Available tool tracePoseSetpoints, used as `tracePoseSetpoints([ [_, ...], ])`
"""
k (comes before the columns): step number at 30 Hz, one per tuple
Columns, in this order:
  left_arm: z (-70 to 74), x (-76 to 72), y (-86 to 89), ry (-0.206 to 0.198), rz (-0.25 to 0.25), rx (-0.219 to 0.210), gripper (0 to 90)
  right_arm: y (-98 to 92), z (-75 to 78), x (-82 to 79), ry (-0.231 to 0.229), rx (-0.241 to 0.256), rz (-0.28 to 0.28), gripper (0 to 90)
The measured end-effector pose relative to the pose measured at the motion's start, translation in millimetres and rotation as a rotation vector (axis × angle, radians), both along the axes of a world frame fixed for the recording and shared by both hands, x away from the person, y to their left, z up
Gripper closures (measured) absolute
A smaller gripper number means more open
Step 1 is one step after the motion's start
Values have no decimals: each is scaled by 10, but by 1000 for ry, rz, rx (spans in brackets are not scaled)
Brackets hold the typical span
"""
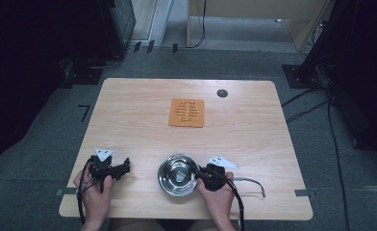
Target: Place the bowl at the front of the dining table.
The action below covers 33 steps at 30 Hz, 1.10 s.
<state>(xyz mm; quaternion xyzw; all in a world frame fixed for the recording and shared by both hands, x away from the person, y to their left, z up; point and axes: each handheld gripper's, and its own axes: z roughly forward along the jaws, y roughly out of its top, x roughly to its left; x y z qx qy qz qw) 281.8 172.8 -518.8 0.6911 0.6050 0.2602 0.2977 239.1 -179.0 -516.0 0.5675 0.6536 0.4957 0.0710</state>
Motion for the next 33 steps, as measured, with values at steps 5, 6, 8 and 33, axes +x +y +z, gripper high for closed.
tracePoseSetpoints([
  [5,0,0,-1,-1,1,-1,92,-25,33,58,-3,32,-22,848],
  [6,0,0,-1,-1,1,-1,92,-31,43,71,-7,40,-26,848],
  [8,0,0,1,-1,0,0,92,-44,66,95,-12,48,-34,848],
  [33,-1,0,-1,-1,1,-1,92,-182,273,470,-30,101,-133,848],
])
